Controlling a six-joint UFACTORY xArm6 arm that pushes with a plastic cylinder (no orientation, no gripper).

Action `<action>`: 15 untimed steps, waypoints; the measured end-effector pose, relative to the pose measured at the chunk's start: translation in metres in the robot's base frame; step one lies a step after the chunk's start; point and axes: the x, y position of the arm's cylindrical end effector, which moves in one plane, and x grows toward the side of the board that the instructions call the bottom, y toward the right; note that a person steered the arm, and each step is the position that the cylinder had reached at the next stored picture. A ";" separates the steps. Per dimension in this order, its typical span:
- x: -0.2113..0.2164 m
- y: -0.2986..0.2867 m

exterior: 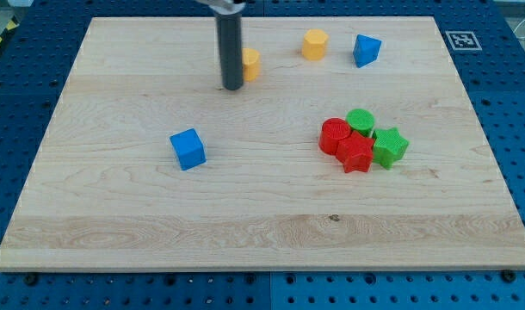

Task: Slide blue cube to the left of yellow heart

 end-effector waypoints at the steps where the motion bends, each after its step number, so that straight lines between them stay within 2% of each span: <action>1: 0.027 -0.035; 6: 0.185 -0.072; 7: 0.210 -0.060; 8: 0.201 -0.032; 11: 0.076 -0.030; 12: 0.075 -0.026; 15: 0.145 -0.004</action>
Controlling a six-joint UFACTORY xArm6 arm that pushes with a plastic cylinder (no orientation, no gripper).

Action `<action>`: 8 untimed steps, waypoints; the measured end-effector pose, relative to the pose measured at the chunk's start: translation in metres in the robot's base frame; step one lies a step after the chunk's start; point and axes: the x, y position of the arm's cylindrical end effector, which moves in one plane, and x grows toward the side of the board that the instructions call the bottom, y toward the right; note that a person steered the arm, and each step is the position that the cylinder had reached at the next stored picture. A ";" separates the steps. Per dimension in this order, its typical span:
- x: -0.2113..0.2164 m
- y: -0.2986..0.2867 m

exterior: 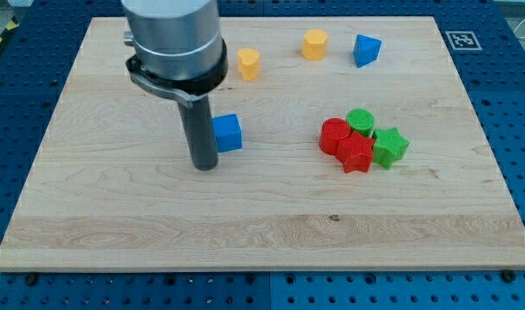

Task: Slide blue cube to the left of yellow heart

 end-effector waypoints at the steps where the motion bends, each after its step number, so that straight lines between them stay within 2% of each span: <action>1: -0.013 0.027; 2: -0.047 0.020; 4: -0.090 -0.032; 6: -0.146 -0.047; 7: -0.132 -0.050; 8: -0.095 -0.050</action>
